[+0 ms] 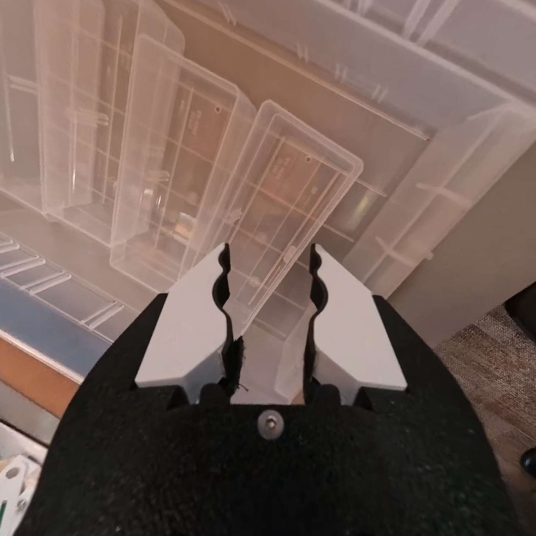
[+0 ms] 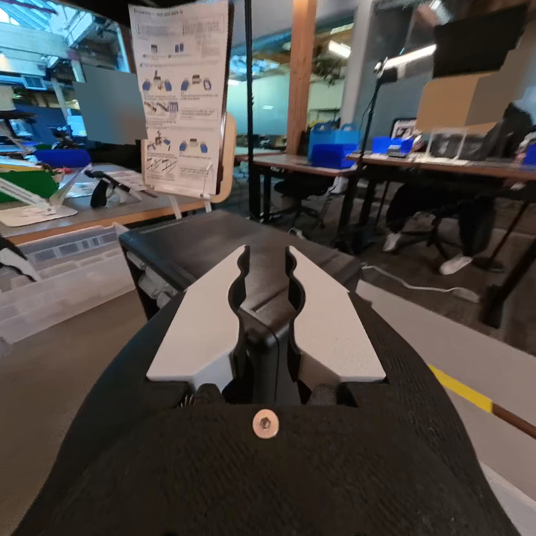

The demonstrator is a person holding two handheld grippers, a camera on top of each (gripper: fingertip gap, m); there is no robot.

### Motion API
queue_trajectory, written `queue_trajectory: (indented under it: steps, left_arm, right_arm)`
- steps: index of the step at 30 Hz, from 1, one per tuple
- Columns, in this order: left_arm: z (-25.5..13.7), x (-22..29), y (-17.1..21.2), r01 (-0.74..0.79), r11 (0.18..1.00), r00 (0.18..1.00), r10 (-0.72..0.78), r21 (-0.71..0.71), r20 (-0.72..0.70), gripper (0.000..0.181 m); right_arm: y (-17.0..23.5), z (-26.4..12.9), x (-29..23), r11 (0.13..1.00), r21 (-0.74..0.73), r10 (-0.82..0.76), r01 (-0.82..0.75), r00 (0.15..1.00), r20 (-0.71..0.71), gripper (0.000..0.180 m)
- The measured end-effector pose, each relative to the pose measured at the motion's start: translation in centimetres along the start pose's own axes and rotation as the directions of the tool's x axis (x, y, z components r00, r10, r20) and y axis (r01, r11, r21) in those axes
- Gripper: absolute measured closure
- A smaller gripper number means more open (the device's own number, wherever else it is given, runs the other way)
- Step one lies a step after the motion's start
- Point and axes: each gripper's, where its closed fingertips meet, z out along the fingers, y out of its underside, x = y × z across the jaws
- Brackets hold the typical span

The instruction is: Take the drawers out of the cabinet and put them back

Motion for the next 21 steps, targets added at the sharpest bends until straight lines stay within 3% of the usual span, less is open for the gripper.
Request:
queue_trajectory:
  steps: [1,9,13,17,21]
  left_arm:
    - [0.0,0.0,0.0,-0.005,1.0,1.0,0.005,-0.009,0.002,0.13]
    - [0.8,0.6,1.0,-0.084,0.986,0.996,0.089,-0.141,0.029,0.165]
    - [-1.3,0.1,1.0,-0.086,0.978,0.989,0.107,-0.189,0.099,0.176]
    - [-5.6,-1.2,-1.9,0.041,0.996,0.974,-0.022,-0.078,0.226,0.178]
    - [-9.4,0.2,-8.9,0.036,0.994,0.964,-0.061,0.099,0.26,0.178]
  right_arm:
    - [0.6,0.2,0.1,0.999,-0.027,0.021,-0.02,1.0,0.022,0.157]
    - [3.1,1.8,-0.5,0.996,-0.058,0.068,-0.064,0.995,0.067,0.155]
    - [2.3,2.0,-0.6,0.998,-0.04,0.041,-0.038,0.996,0.076,0.156]
    - [2.1,1.9,-0.8,0.999,-0.052,-0.002,0.005,0.998,0.06,0.161]
    - [1.0,1.4,-1.0,0.999,-0.035,-0.012,0.014,0.998,0.055,0.161]
